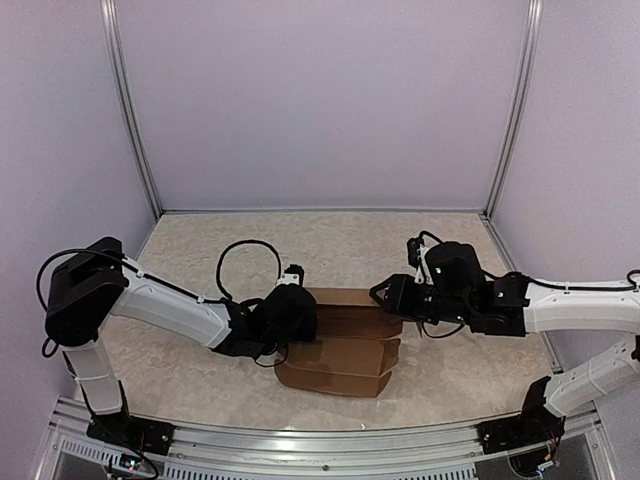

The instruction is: Fold the paper box

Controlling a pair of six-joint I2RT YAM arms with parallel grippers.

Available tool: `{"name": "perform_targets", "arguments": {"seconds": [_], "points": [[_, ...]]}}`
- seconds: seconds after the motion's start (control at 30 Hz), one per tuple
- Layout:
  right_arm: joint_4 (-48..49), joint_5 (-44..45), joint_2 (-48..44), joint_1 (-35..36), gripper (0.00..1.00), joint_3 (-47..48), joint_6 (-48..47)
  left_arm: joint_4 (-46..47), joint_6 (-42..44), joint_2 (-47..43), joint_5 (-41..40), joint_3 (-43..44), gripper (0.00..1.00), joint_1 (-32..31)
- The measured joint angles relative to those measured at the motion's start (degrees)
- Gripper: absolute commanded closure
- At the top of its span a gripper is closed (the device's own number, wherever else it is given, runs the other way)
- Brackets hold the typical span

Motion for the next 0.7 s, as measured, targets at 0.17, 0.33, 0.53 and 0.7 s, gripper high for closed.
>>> {"name": "perform_targets", "arguments": {"seconds": [0.17,0.33,0.53,0.7], "points": [[-1.1,-0.3,-5.5,0.0,0.54,0.0,-3.0,0.9,-0.1,-1.8,1.8,-1.0,1.00,2.2],[-1.8,-0.9,-12.9,0.0,0.52,0.0,-5.9,2.1,-0.3,-4.3,3.4,-3.4,1.00,5.3],[-5.0,1.7,-20.7,0.0,0.53,-0.4,-7.9,6.2,-1.2,-8.0,7.6,-9.0,1.00,9.1],[-6.3,6.0,-26.3,0.0,0.53,-3.2,-7.7,10.0,-3.1,-12.1,12.6,-12.9,1.00,11.7]]}}
